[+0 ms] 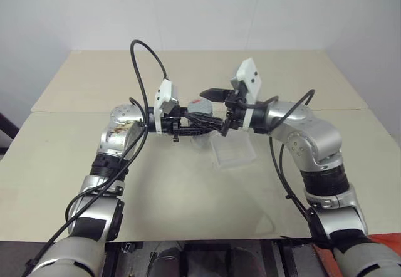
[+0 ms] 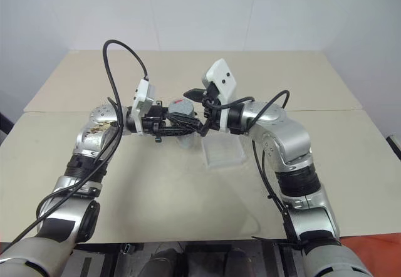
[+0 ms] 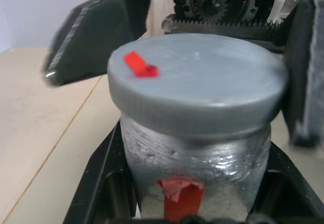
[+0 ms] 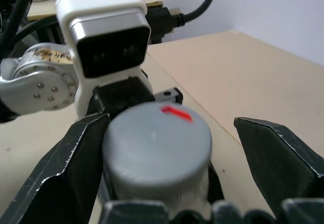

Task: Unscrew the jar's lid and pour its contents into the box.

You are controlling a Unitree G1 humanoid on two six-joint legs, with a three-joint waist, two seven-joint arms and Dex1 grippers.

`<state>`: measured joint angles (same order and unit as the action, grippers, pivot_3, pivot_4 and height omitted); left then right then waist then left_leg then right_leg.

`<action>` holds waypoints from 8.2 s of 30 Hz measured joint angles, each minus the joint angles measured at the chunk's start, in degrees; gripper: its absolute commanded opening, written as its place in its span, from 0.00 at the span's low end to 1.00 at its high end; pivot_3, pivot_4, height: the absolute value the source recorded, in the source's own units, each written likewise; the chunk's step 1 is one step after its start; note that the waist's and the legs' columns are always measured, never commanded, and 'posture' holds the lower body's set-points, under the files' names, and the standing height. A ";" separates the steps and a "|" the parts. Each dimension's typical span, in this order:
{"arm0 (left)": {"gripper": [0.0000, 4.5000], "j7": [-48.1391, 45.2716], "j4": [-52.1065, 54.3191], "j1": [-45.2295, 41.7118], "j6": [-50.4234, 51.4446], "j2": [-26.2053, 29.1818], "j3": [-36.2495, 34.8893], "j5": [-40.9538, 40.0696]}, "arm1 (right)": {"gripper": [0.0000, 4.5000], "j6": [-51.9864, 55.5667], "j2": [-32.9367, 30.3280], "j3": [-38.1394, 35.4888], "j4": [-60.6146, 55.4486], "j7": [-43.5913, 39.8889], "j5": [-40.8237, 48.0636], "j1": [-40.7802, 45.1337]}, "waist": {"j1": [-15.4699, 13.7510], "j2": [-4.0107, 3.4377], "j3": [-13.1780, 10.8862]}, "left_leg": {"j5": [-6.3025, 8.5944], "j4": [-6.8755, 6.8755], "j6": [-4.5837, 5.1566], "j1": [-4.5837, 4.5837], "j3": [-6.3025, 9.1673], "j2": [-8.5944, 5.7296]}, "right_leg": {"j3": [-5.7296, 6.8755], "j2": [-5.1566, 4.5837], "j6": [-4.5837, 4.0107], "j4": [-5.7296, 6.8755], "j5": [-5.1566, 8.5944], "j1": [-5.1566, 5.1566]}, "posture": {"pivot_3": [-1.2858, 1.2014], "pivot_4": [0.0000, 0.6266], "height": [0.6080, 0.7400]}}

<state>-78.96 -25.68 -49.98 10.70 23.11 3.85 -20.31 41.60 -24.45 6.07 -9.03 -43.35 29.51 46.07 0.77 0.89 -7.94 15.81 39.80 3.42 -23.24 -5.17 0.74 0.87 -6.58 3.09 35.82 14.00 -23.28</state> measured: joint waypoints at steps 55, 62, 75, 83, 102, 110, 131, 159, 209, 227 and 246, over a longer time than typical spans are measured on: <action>0.46 0.20 -2.24 -1.51 -0.53 -1.51 -0.11 0.12 | 1.00 -0.02 0.44 0.63 -0.33 0.66 -2.41 2.34 | 0.04 0.00 0.00 | 0.00 0.00 0.00 0.00 0.00 0.00 | 0.00 0.00 0.00 0.00 0.00 0.00 | 0.52 0.24 1.00; 0.46 -0.01 -2.25 -1.51 -0.53 -1.48 -0.11 0.12 | 1.00 -0.02 -0.21 0.27 -0.58 -0.29 -2.20 2.00 | 0.04 0.00 0.00 | 0.00 0.00 0.00 0.00 0.00 0.00 | 0.00 0.00 0.00 0.00 0.00 0.00 | 0.52 0.24 1.00; 0.46 -0.06 -2.24 -1.51 -0.54 -1.33 -0.11 0.12 | 1.00 0.00 -0.71 0.25 -0.61 -1.77 -2.10 1.99 | 0.04 0.00 0.00 | 0.00 0.00 0.00 0.00 0.00 0.00 | 0.00 0.00 0.00 0.00 0.00 0.00 | 0.52 0.24 1.00; 0.46 -0.05 -2.13 -1.51 -0.53 -0.95 -0.11 0.11 | 1.00 0.01 -0.71 0.29 -0.61 -2.45 -1.77 1.99 | 0.04 0.00 0.00 | 0.00 0.00 0.00 0.01 0.00 0.00 | 0.00 0.00 0.00 0.00 0.00 0.00 | 0.52 0.24 1.00; 0.46 -0.17 -2.06 -1.51 -0.52 -0.50 -0.12 0.11 | 0.61 0.28 -0.56 1.04 -0.49 -3.42 -1.70 2.25 | 0.04 0.00 0.00 | 0.00 0.00 0.00 0.01 0.00 0.00 | 0.00 0.00 0.00 0.00 0.00 0.00 | 0.52 0.24 1.00; 0.46 -0.74 -2.06 -1.50 -0.97 0.02 0.03 0.64 | 0.61 2.59 -0.57 0.90 0.35 -3.78 -0.93 3.60 | 0.05 0.00 0.00 | 0.00 0.00 0.00 0.01 -0.01 0.00 | 0.00 0.00 0.00 0.01 0.00 0.00 | 0.52 0.24 1.00; 0.46 -0.33 -1.37 0.45 -1.66 0.85 0.36 1.04 | 0.61 1.10 -9.05 -7.59 0.66 1.01 -3.51 -6.65 | -0.71 0.00 0.00 | 0.01 0.00 0.02 -0.06 0.02 0.00 | 0.02 -0.02 0.00 -0.05 0.00 0.00 | 0.52 0.24 1.00; 0.46 5.28 -0.41 0.00 -2.72 -1.29 -2.01 1.34 | 0.99 9.47 -19.35 -14.32 -3.08 6.24 -7.33 -24.47 | -0.75 -0.02 0.00 | 0.02 -0.01 0.03 0.02 0.00 0.01 | -0.11 0.03 0.00 -0.12 0.00 0.08 | 0.52 0.24 1.00; 0.46 113.11 -33.53 -25.33 -41.55 -7.01 51.67 91.82 | 0.99 13.54 -32.14 -18.32 -8.36 -11.27 7.84 -19.27 | -2.94 0.03 -0.03 | 0.05 0.02 0.08 -0.20 0.09 -0.14 | 0.01 -0.13 0.01 -0.20 -0.01 -0.03 | 0.52 0.24 1.00; 0.46 58.88 -22.40 -8.42 -23.88 -14.18 1.80 19.30 | 0.99 11.94 -29.84 -18.33 -7.22 -8.81 7.78 -19.69 | -1.99 -0.01 -0.01 | 0.03 0.15 0.05 -0.09 0.05 -0.14 | 0.09 -0.17 0.02 -0.07 -0.01 0.05 | 0.52 0.24 1.00; 0.62 54.19 -10.52 7.17 -14.24 -15.13 -0.56 16.55 | 1.00 9.64 -29.85 -18.59 -7.48 -9.11 7.72 -20.47 | -1.67 -0.02 0.00 | 0.03 0.11 0.05 0.04 0.06 -0.15 | -0.01 -0.17 0.01 -0.06 -0.01 0.15 | 0.52 0.24 1.00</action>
<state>-24.77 -36.20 -42.82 -3.55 7.98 3.28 -3.76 51.24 -54.29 -12.52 -16.51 -52.46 37.23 25.60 -0.90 0.87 -7.93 15.84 39.91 3.47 -23.20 -5.12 0.59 0.86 -6.75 3.10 35.76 13.98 -23.13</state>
